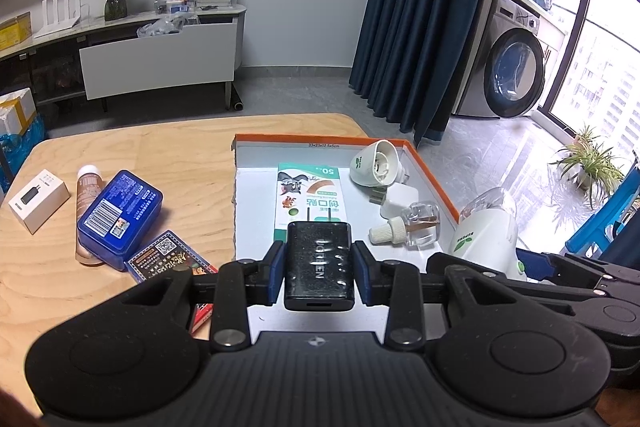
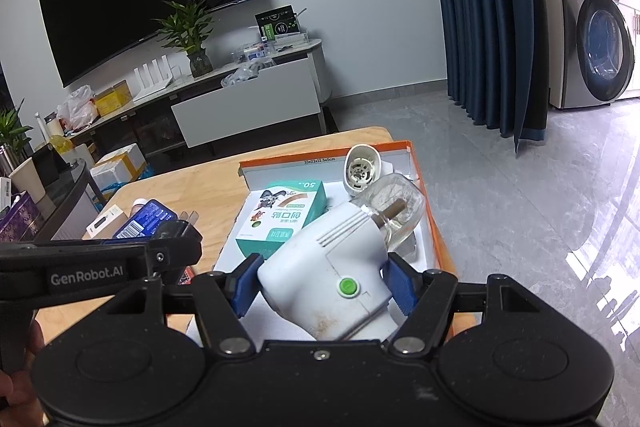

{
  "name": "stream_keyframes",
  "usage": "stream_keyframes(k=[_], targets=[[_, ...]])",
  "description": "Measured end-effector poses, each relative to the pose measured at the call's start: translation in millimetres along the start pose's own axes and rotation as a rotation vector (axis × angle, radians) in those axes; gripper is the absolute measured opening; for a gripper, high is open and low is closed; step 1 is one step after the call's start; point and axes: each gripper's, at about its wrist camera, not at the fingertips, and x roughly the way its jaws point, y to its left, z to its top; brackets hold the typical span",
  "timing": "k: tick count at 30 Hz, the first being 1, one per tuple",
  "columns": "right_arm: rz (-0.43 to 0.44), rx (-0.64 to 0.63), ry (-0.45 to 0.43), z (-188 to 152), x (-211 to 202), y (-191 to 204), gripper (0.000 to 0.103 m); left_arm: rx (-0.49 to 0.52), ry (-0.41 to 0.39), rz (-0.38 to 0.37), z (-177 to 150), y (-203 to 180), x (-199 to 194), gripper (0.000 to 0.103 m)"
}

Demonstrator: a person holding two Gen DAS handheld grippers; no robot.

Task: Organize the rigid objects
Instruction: 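Hold the black charger and the white device above the lid with both grippers, then lower the white device into the lid and open the right gripper while the left releases the black charger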

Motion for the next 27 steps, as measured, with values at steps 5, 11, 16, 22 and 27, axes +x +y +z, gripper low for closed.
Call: stream_keyframes(k=[5, 11, 16, 22, 27], targets=[[0.002, -0.003, 0.008, -1.3, 1.6, 1.8, 0.079, 0.001, 0.000, 0.000, -0.2, 0.2, 0.4, 0.037], [0.002, -0.002, 0.015, -1.5, 3.5, 1.1, 0.079, 0.000, 0.003, -0.002, -1.1, 0.5, 0.5, 0.037], [0.000, -0.002, 0.026, -2.3, 8.1, 0.7, 0.079, -0.004, 0.007, -0.001, -1.3, 0.1, 0.9, 0.037], [-0.008, -0.004, 0.041, -3.4, 15.3, 0.1, 0.079, -0.009, 0.015, -0.001, -0.4, 0.6, 4.0, 0.037], [-0.019, -0.008, 0.055, -2.5, 24.4, -3.1, 0.079, -0.011, 0.021, 0.001, 0.3, 0.7, 5.2, 0.037]])
